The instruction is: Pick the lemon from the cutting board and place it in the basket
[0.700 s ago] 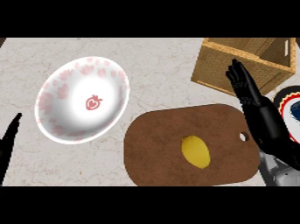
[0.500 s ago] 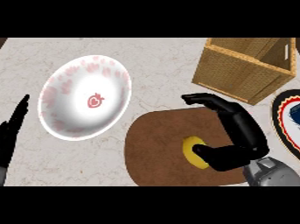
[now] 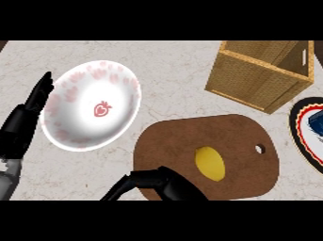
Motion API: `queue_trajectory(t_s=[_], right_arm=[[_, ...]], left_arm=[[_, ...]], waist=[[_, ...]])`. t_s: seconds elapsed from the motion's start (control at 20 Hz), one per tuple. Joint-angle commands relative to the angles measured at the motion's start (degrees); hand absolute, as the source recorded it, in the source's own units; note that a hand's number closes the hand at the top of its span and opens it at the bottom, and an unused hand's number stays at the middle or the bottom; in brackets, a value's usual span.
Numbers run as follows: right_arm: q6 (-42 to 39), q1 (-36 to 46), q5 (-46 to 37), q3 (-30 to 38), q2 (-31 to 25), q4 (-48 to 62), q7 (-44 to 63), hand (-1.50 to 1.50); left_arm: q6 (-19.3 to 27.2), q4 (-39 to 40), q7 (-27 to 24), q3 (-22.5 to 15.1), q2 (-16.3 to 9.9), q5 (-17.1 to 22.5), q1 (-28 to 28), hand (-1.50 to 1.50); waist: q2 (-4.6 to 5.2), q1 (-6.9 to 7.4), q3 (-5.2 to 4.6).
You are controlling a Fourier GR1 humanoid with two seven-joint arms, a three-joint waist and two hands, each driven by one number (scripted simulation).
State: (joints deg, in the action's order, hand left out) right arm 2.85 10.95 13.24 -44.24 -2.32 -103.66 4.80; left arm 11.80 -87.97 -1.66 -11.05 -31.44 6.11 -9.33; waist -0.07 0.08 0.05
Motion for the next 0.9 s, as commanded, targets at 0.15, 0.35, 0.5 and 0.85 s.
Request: queue_trajectory(t_s=[0.15, 0.35, 0.5, 0.85], right_arm=[[7.51, 12.86, -21.8, 0.35, -3.67, -6.62, 15.61, -1.5], [-0.91, 23.18, -27.84, 3.75, -12.53, -6.83, 27.31, -1.5], [-13.03, 30.18, -26.15, 3.02, -19.67, -7.84, 33.35, -1.5], [-37.99, 41.76, -7.43, 4.4, -26.29, -7.1, 43.51, -1.5]], left_arm=[[-2.22, 0.51, 0.73, 1.79, -0.84, 1.54, -2.58, 0.0], [-1.71, 0.23, 0.47, 0.98, 0.07, 0.88, -2.28, 0.0], [-1.59, 0.54, 0.57, 0.85, 0.77, 1.07, -2.26, 0.0], [-3.0, 0.37, 0.08, 0.82, 0.53, 1.13, -2.68, 0.0]], waist=[[-1.02, -1.82, -0.38], [-1.12, -1.6, -0.5], [-1.07, -1.11, -0.57], [-0.41, -0.01, -0.4]])
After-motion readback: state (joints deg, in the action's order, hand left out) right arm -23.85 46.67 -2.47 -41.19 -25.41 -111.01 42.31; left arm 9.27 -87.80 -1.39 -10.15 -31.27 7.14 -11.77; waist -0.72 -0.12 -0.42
